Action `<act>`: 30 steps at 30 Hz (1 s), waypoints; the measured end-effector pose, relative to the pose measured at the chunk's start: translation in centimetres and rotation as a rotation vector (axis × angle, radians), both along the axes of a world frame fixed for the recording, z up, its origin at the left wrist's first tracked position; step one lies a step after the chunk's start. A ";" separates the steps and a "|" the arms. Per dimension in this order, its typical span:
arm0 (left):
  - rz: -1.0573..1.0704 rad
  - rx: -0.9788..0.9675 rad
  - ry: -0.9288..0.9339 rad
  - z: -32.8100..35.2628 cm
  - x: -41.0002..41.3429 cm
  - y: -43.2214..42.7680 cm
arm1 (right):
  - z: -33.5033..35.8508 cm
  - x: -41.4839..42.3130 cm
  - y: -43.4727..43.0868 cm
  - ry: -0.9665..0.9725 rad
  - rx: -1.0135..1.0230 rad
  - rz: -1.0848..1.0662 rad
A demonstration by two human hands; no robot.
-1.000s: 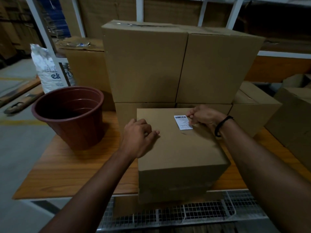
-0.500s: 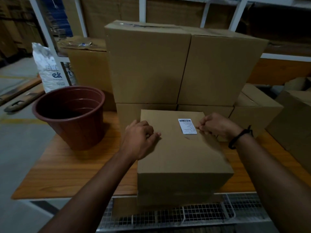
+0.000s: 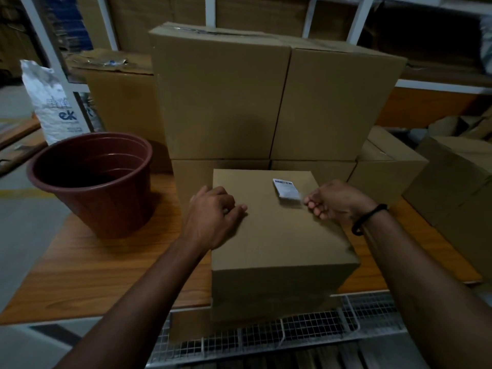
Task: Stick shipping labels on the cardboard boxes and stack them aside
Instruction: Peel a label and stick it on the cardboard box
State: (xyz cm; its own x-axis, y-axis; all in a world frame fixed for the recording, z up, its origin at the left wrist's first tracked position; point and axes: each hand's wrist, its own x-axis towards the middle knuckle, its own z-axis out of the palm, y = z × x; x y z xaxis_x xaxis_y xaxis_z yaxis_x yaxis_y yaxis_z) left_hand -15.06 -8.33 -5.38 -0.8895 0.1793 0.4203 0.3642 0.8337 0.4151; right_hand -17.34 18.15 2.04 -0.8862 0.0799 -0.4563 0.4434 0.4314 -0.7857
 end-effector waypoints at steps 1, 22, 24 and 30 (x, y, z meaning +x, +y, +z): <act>-0.002 0.003 -0.002 0.0 0.0 0.0 | -0.1 0.0 -0.1 0.010 0.015 0.003; -0.014 -0.053 -0.006 0.0 -0.1 -0.2 | 0.0 -0.5 -4.3 0.152 0.618 0.130; -0.010 -0.053 -0.006 0.0 -0.1 -0.1 | 0.1 -1.2 -3.7 0.109 0.545 0.123; 0.005 -0.056 -0.001 0.3 0.0 0.0 | 0.9 -2.3 -2.1 0.035 0.258 0.058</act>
